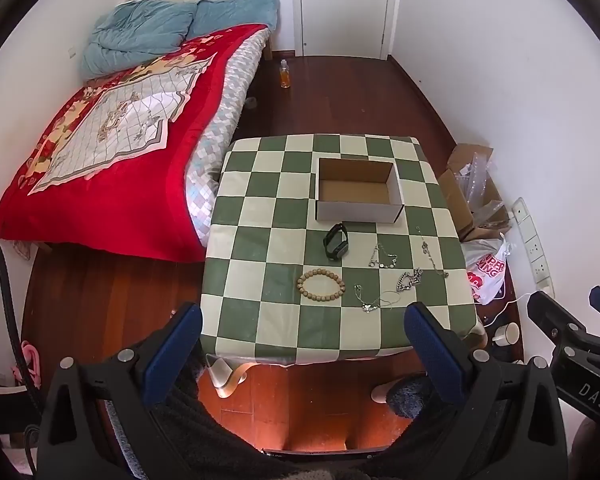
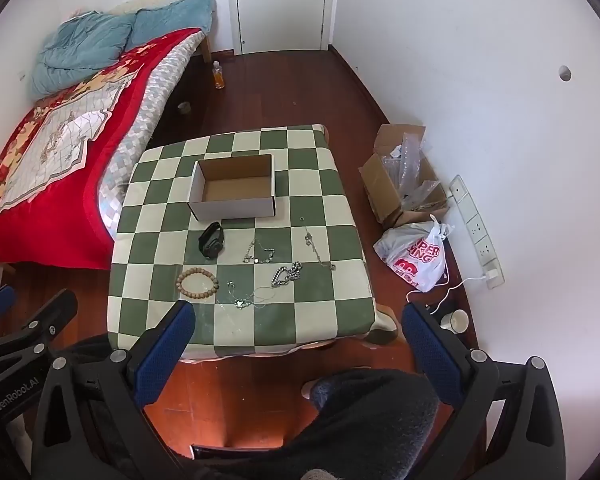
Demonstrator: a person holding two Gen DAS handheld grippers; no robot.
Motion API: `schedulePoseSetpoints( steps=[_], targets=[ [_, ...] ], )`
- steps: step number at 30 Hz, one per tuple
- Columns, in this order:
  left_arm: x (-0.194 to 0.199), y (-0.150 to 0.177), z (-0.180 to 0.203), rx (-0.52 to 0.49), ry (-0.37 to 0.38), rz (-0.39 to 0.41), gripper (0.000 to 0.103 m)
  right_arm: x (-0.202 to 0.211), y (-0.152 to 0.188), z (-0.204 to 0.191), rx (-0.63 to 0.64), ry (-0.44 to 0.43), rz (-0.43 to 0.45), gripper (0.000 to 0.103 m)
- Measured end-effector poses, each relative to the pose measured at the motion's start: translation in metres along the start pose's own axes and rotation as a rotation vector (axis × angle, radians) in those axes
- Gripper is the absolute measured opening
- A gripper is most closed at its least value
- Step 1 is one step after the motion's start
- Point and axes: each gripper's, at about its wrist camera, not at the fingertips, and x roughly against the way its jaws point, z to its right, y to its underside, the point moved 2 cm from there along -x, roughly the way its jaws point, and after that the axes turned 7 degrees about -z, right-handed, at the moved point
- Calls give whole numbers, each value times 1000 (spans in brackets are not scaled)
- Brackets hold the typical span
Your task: Organize jewelry
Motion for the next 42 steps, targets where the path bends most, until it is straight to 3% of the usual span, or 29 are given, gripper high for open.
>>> schedulePoseSetpoints(
  steps=[42],
  targets=[
    [8, -7, 3, 4, 8, 12, 103, 9, -3, 5, 2, -2, 5, 103]
  ],
)
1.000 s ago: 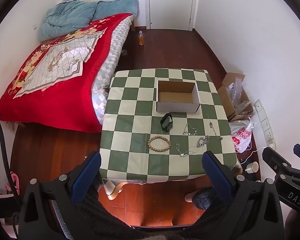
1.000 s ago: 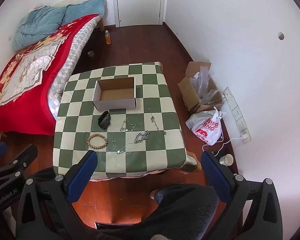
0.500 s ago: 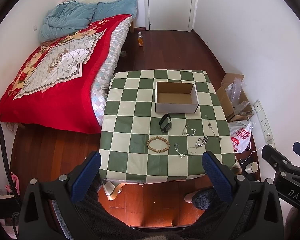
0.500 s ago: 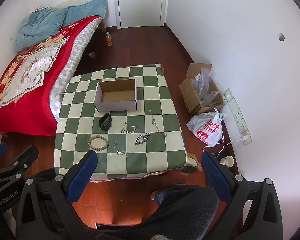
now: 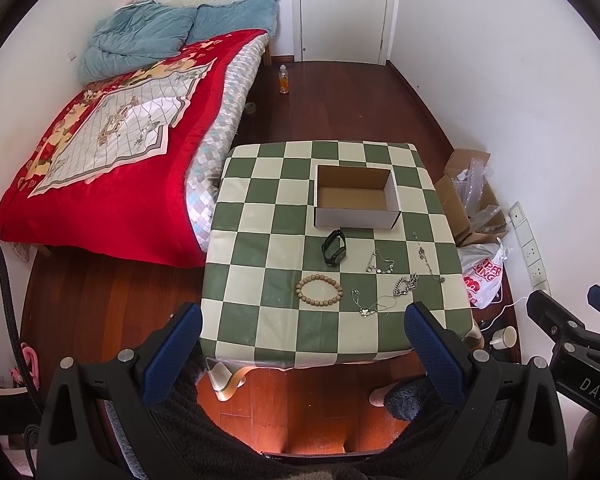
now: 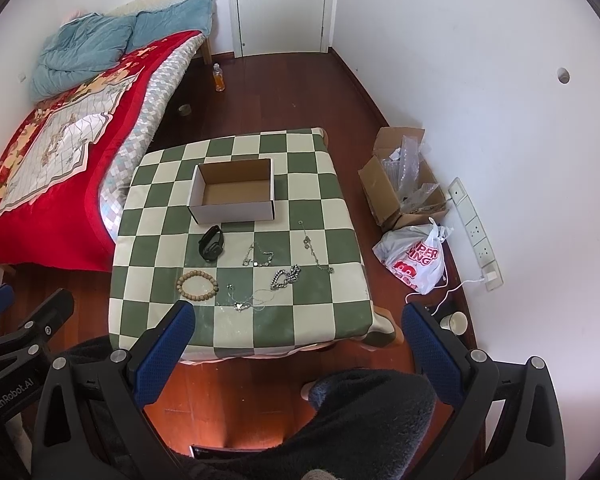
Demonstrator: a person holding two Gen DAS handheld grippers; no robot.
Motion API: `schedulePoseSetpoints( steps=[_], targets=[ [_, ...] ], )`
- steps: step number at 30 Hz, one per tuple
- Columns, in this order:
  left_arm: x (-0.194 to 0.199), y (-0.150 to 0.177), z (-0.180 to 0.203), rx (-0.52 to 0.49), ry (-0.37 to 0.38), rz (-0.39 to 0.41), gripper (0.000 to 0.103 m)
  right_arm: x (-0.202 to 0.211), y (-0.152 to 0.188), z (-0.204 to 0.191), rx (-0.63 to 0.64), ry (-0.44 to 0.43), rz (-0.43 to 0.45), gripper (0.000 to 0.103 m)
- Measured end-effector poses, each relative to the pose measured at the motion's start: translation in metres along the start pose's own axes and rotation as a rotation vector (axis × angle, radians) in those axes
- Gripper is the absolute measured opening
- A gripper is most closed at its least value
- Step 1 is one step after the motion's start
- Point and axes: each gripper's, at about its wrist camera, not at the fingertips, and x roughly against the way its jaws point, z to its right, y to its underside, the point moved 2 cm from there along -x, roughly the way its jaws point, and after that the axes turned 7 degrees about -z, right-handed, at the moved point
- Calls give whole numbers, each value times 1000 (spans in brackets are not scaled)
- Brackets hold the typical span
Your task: Organize jewelry
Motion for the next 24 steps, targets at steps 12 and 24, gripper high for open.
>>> schedulePoseSetpoints(
  steps=[12, 24],
  targets=[
    [1, -2, 0, 0, 1, 5, 103, 1, -3, 0, -1, -1, 2, 103],
    [6, 1, 2, -1, 2, 19, 103, 7, -10, 4, 3, 1, 14, 103]
  ],
)
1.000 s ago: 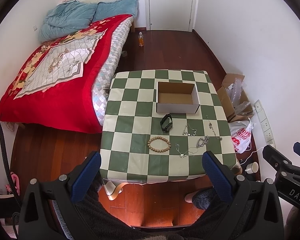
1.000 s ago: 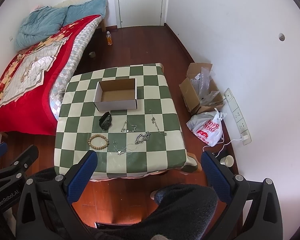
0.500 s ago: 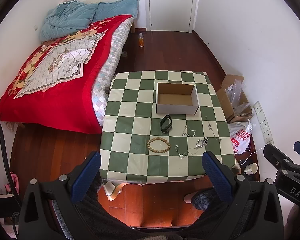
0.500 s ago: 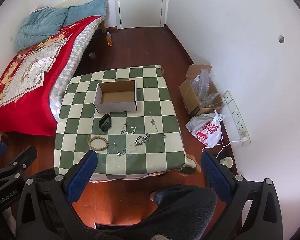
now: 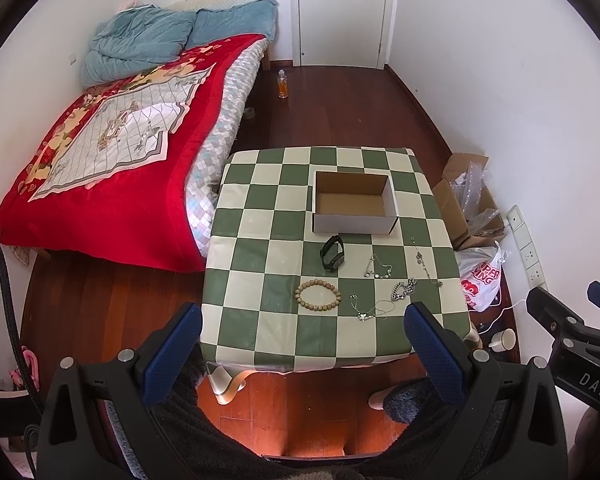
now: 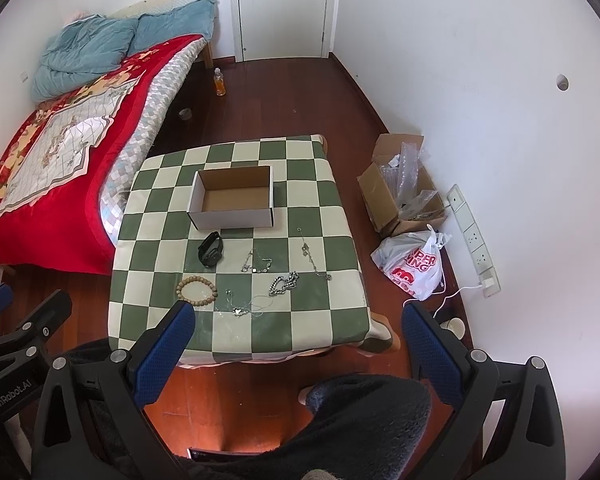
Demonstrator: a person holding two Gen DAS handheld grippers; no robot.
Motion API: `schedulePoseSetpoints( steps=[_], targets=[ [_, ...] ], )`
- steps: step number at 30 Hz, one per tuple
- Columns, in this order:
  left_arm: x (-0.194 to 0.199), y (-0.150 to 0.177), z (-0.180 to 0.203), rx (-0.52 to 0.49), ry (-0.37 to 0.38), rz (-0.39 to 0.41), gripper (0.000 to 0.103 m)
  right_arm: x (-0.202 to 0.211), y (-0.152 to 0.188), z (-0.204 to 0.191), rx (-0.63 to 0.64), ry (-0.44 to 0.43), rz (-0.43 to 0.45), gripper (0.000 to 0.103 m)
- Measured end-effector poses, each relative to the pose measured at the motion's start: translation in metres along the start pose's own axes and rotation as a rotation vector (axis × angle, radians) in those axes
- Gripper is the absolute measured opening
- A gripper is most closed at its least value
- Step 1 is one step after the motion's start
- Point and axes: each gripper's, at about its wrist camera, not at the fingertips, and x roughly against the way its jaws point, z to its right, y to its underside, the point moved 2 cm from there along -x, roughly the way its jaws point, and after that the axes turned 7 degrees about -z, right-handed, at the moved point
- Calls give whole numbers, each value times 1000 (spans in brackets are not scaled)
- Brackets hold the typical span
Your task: Organize jewelry
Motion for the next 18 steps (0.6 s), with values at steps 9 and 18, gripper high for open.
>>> schedulePoseSetpoints(
  steps=[9, 18],
  targets=[
    [2, -3, 1, -1, 0, 3, 103, 1, 1, 0, 1, 1, 3, 103],
    [5, -8, 5, 0, 0, 5, 103, 2, -1, 1, 4, 3, 5, 103]
  ],
)
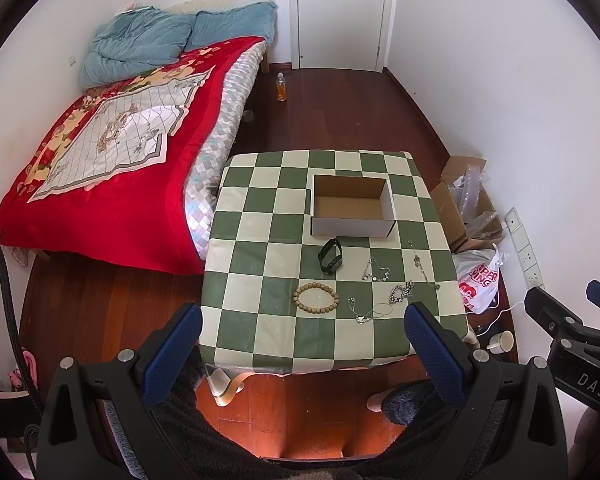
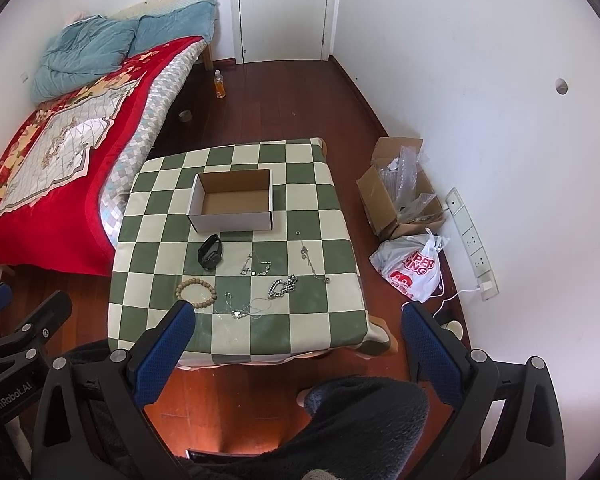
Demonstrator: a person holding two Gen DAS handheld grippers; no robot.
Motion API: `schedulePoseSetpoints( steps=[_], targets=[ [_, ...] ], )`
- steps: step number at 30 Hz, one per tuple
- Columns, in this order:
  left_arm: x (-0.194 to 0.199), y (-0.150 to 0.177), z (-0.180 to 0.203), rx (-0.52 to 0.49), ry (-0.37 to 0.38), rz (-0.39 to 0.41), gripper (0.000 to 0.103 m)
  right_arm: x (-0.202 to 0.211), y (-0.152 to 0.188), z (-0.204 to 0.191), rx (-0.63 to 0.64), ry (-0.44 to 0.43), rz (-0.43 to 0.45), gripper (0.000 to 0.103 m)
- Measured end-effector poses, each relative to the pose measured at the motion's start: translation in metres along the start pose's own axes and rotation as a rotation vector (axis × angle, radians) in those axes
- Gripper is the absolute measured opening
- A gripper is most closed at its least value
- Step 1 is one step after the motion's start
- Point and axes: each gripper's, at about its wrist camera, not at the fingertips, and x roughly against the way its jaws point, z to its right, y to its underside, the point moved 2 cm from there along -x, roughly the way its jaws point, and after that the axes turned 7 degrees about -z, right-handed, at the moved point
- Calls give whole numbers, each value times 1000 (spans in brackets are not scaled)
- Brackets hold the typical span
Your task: Organize jewelry
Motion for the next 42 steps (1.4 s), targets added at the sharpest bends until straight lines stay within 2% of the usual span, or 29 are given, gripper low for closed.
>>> schedulePoseSetpoints(
  steps=[16, 18, 22, 27, 30, 36, 39, 42],
  targets=[
    [-2, -2, 1, 5, 0, 0, 103, 4, -2, -2, 5, -2, 0, 103],
    [-9, -4, -1, 10, -9, -1, 103, 4, -3, -1, 2, -3, 1, 103],
    [-42, -18, -13, 34, -79, 12, 103, -12, 3, -7, -14, -6, -8, 103],
    [-100, -34, -30, 54, -163, -33, 103, -61, -6, -8, -53, -35, -70, 103],
    [-140, -38, -31, 35, -187, -94, 103, -98, -12, -7, -79, -36, -112, 103],
    [-217, -31, -25, -31, -215, -228, 103, -186, -21, 4, -160, -51, -248, 103],
    [-250, -28, -25, -32, -216, -292, 103, -227, -22, 14, -206, -75, -316, 103],
    [-264, -33, -21, -16, -199, -318, 103, -262, -26, 25, -245, -109, -371, 103]
  ],
)
